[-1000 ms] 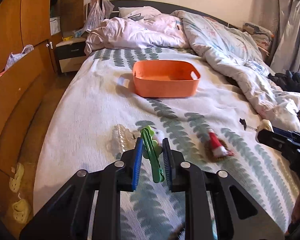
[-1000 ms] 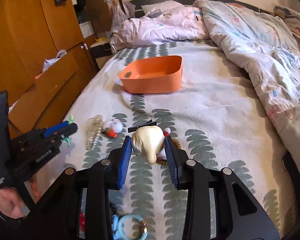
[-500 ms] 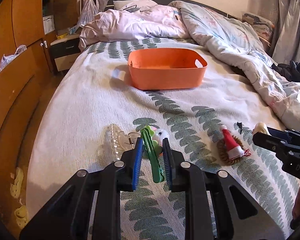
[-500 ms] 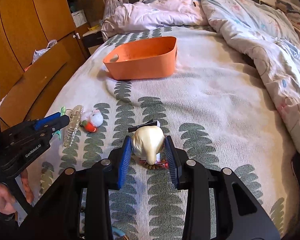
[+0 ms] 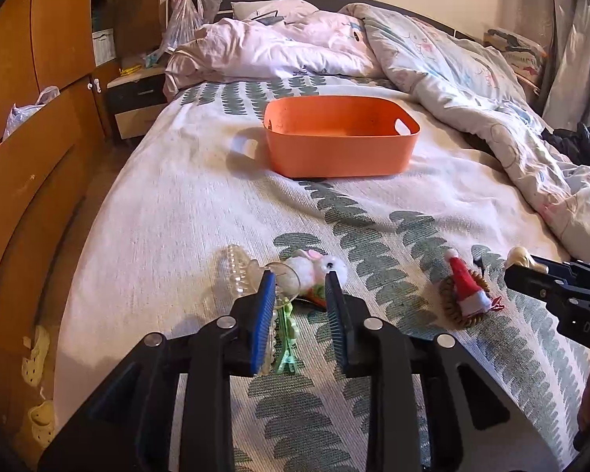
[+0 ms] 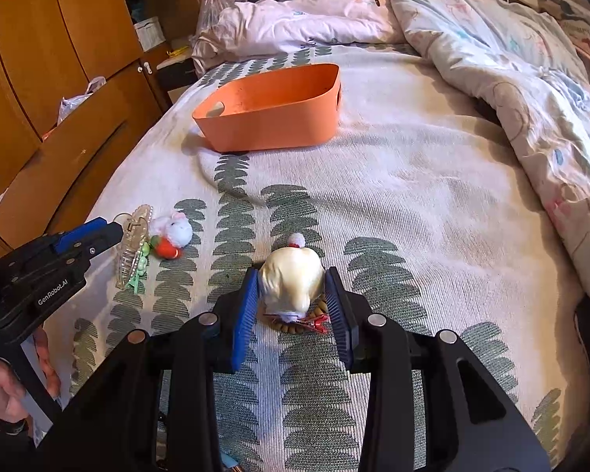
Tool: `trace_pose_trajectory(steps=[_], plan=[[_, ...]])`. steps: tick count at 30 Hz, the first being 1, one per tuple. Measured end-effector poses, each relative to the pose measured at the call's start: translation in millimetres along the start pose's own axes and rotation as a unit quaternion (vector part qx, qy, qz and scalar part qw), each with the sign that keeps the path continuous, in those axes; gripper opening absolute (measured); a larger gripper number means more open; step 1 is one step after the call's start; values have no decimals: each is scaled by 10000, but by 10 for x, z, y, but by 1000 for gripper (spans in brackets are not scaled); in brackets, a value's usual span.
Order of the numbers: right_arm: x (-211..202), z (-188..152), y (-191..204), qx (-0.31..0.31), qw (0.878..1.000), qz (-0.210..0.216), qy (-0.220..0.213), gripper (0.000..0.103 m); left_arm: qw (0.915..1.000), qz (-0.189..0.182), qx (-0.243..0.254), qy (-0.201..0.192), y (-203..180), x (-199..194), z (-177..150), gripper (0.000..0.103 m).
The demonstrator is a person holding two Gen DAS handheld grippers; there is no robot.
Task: Organize jewelry
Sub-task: 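Open the right tool beside the Santa figure while the left tool releases the green clip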
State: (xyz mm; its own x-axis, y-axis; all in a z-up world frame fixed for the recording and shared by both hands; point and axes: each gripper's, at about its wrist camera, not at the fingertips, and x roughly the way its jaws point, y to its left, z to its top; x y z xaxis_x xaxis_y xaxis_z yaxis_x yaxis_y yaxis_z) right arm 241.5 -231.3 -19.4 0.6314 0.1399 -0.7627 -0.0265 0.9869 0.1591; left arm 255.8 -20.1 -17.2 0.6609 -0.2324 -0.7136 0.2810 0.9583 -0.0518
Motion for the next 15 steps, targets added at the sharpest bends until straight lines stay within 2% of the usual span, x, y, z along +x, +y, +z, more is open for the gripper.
trace_pose_trajectory(steps=[12, 14, 15], plan=[[-127, 37, -36, 48, 9999, 5, -104, 41, 10000, -43, -3, -51, -32, -91, 0, 29], [-169, 50, -47, 57, 9999, 28, -154, 62, 10000, -37, -20, -87, -35, -125, 0, 37], [-185, 59, -54, 70, 9998, 57, -197, 67, 9999, -32, -34, -116, -34, -147, 3, 40]])
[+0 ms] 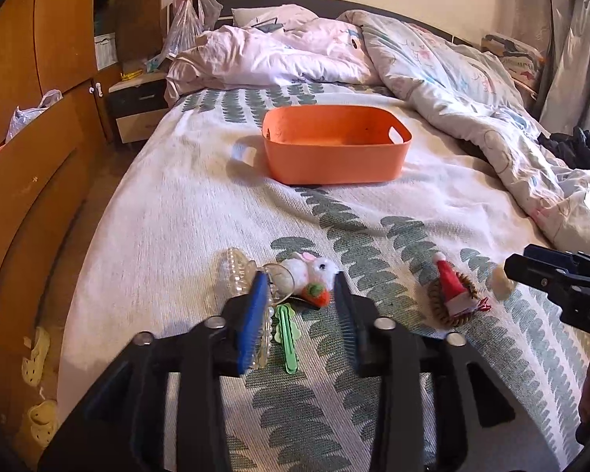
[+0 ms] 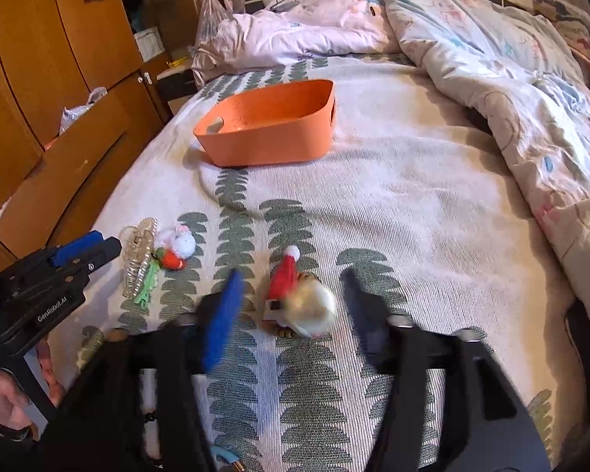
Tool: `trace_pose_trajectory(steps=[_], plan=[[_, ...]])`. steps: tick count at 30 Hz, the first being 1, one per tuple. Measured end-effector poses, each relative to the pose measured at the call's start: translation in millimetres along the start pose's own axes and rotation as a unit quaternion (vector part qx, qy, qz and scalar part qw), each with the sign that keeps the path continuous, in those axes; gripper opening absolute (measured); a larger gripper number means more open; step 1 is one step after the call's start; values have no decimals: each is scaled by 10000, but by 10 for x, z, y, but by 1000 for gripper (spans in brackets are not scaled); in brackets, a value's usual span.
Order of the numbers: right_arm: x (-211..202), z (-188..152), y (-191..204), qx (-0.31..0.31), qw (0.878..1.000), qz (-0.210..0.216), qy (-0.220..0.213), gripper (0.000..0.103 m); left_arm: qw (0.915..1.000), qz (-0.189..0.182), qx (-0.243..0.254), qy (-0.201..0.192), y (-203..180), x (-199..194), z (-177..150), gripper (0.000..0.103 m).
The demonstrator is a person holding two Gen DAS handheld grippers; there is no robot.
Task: Organize jewelry
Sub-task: 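Open the right tool beside the Santa figure while the left tool releases the green clip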
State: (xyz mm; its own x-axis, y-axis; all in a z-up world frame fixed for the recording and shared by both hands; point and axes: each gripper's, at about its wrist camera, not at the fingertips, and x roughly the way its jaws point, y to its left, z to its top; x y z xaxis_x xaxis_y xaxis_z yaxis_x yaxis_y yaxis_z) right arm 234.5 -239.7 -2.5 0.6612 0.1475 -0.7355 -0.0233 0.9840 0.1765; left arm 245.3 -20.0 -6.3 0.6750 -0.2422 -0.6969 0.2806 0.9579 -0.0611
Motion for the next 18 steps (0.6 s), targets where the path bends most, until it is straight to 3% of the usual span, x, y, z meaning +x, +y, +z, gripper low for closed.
trace_pose_trajectory(steps=[2, 8, 13, 18], plan=[[-30, 10, -14, 29, 10000, -27, -91, 76, 10000, -14, -17, -26, -1, -35, 5, 40], [-211, 53, 22, 2, 9997, 8, -254, 76, 9999, -83, -60, -79, 6, -172, -6, 40], [-588, 4, 132, -173, 9981, 39, -582, 76, 9998, -56, -105, -170, 16, -367, -47, 49], [-937, -268, 190, -345, 9966, 37, -747, 76, 9996, 27, -70, -258, 18, -624, -152, 58]])
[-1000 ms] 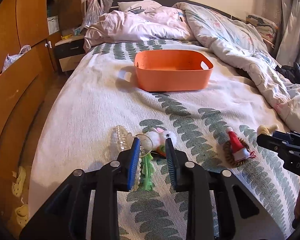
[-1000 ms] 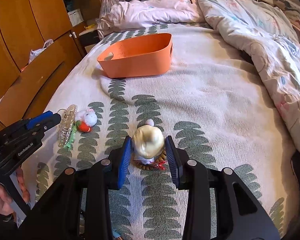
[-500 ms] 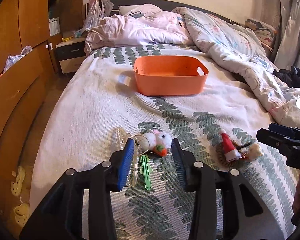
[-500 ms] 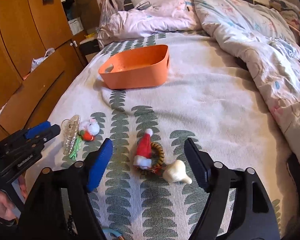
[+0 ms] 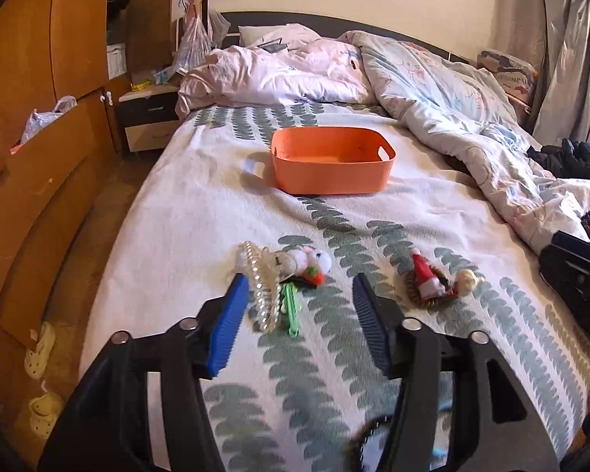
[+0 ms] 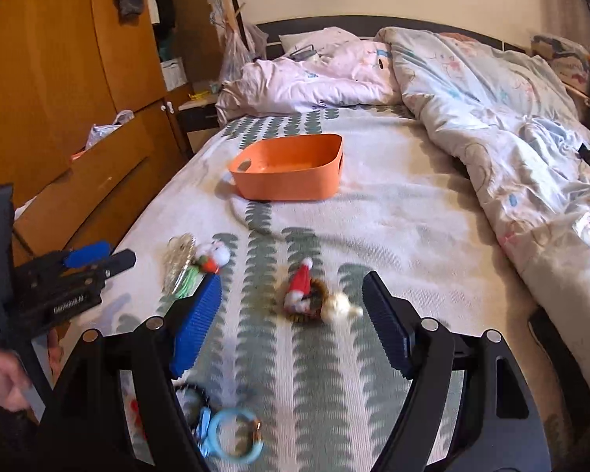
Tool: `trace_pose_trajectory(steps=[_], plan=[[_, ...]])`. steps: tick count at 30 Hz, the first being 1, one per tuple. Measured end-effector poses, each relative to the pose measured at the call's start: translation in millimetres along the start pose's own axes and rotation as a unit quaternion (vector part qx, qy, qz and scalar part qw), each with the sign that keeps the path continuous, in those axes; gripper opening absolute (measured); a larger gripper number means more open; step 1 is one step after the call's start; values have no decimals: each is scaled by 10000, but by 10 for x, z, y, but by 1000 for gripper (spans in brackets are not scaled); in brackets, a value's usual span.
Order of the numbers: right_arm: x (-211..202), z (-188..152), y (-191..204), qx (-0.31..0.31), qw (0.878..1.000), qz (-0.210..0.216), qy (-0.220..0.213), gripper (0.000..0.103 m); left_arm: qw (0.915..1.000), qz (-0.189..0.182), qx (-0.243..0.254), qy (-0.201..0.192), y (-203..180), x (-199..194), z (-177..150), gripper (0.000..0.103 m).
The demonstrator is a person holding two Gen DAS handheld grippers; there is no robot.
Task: Organize jewelry
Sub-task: 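Open the right tool beside the Santa figure while the left tool releases the green clip, then move both open tools back over the remaining accessories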
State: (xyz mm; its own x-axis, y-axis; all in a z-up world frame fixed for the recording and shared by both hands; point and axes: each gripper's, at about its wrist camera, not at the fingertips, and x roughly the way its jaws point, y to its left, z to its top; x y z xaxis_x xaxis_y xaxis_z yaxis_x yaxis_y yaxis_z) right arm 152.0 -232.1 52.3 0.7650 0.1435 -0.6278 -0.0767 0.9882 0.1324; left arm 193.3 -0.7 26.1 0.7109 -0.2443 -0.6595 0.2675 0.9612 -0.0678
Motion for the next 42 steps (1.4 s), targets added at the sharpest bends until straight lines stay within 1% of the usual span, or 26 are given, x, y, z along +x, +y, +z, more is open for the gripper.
trace_pose_trajectory(steps=[1, 4, 7, 8, 9, 11, 12, 13, 15, 16, 17, 19, 20, 21, 23, 26, 27, 29, 32, 39, 42], plan=[[-40, -41, 6, -8, 10000, -7, 36, 76, 10000, 65, -13, -3, 8, -54, -32, 60], [-127, -170, 5, 94, 9999, 62, 70, 76, 9999, 80, -120, -15, 38, -187, -165, 65], [-178, -395, 23, 267, 9987, 311, 291, 76, 9998, 139, -169, 38, 49, -316, -399, 65], [-197, -491, 68, 250, 9984, 359, 372, 76, 9997, 169, -158, 53, 43, -348, -464, 66], [-214, -579, 128, 175, 9982, 368, 442, 76, 9995, 301, -110, 67, 26, -392, -563, 66], [-274, -743, 225, 81, 9984, 323, 455, 76, 9992, 403, -29, 51, -19, -466, -705, 67], [-297, -813, 255, 73, 9983, 333, 471, 76, 9990, 453, -26, 57, -44, -506, -783, 69], [-333, -898, 282, 109, 9982, 365, 466, 76, 9988, 492, -56, 54, -49, -539, -844, 73], [-378, -1014, 297, 189, 9979, 408, 462, 76, 9984, 537, -149, -59, -85, -635, -1008, 78], [-399, -1088, 313, 198, 9978, 411, 475, 76, 9983, 563, -129, -45, -129, -663, -1095, 80], [-416, -1131, 327, 192, 9980, 370, 479, 76, 9984, 556, -122, -14, -147, -674, -1141, 81], [-444, -1191, 353, 150, 9983, 301, 478, 76, 9992, 375, -138, 62, -221, -700, -1250, 82], [-461, -1211, 378, 91, 9986, 248, 455, 76, 9993, 360, -76, 102, -276, -714, -1294, 83], [-472, -1216, 387, 54, 9988, 209, 444, 76, 9993, 366, -10, 115, -304, -730, -1313, 86], [-494, -1229, 418, -9, 9989, 171, 431, 76, 9992, 388, 118, 56, -354, -775, -1336, 87], [-495, -1244, 416, 29, 9988, 119, 466, 76, 9994, 337, 58, -16, -342, -809, -1310, 88], [-488, -1248, 410, 63, 9986, 137, 503, 76, 9993, 382, -4, -47, -321, -809, -1293, 89], [-475, -1253, 407, 91, 9981, 213, 574, 76, 9992, 405, -16, -7, -317, -798, -1319, 89], [-464, -1260, 437, 49, 9978, 181, 642, 76, 9988, 487, -17, 90, -321, -760, -1325, 89], [-433, -1285, 481, 0, 9971, 143, 753, 76, 9982, 579, 76, 133, -377, -754, -1381, 89], [-414, -1291, 472, 34, 9965, 168, 823, 76, 9980, 585, 89, 209, -376, -730, -1399, 89]])
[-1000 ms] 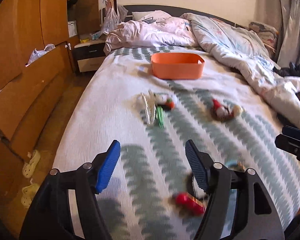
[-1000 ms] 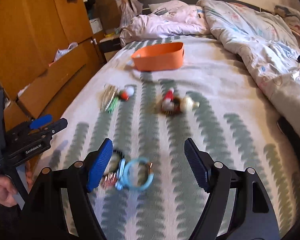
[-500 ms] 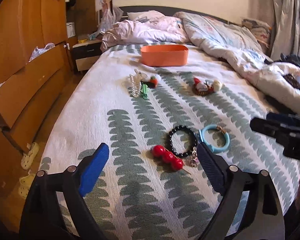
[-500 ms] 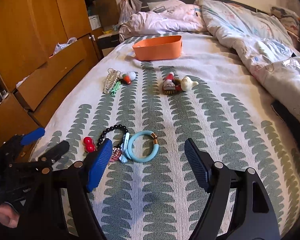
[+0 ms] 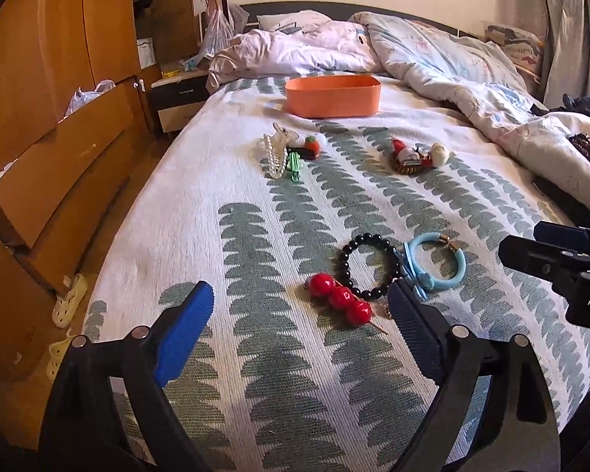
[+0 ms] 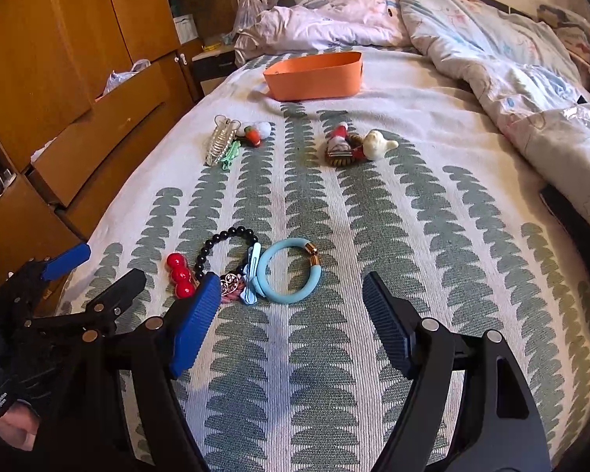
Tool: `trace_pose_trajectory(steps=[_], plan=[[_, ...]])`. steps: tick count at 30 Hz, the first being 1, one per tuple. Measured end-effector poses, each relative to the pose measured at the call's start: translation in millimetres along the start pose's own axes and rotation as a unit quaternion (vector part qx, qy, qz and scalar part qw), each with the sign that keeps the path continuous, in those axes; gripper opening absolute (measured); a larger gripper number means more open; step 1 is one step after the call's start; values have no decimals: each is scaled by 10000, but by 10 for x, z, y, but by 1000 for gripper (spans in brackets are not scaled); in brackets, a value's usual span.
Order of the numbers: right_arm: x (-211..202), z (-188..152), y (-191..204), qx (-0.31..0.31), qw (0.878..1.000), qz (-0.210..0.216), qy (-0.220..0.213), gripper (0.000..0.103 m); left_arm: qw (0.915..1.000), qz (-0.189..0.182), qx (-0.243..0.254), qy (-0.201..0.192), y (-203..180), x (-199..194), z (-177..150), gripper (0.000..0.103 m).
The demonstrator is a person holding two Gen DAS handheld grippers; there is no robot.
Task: Organize jewelry
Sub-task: 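Move both open tools back over the remaining accessories, then close the right tool on the light blue hair tie while the left tool approaches the cherry beads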
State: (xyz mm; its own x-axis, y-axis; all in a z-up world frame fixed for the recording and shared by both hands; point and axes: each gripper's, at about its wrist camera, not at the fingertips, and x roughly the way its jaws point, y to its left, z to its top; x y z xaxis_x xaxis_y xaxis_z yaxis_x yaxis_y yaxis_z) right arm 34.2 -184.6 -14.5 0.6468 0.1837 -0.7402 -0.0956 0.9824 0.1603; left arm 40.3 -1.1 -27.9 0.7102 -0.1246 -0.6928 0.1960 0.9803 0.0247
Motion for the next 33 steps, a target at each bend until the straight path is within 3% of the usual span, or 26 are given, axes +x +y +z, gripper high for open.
trace_pose_trajectory(steps=[18, 22, 26, 33], plan=[[367, 16, 68, -85, 9994, -191, 272, 75, 10000, -35, 41, 49, -40, 68, -1, 89], [409, 51, 35, -5, 9993, -198, 321, 66, 9999, -11, 69, 110, -42, 108, -5, 89], [547, 78, 18, 49, 9984, -204, 524, 48, 9998, -10, 48, 199, -29, 176, -7, 89], [690, 90, 62, -2, 9973, -318, 661, 45, 9998, -67, -12, 199, -1, 215, 21, 89]])
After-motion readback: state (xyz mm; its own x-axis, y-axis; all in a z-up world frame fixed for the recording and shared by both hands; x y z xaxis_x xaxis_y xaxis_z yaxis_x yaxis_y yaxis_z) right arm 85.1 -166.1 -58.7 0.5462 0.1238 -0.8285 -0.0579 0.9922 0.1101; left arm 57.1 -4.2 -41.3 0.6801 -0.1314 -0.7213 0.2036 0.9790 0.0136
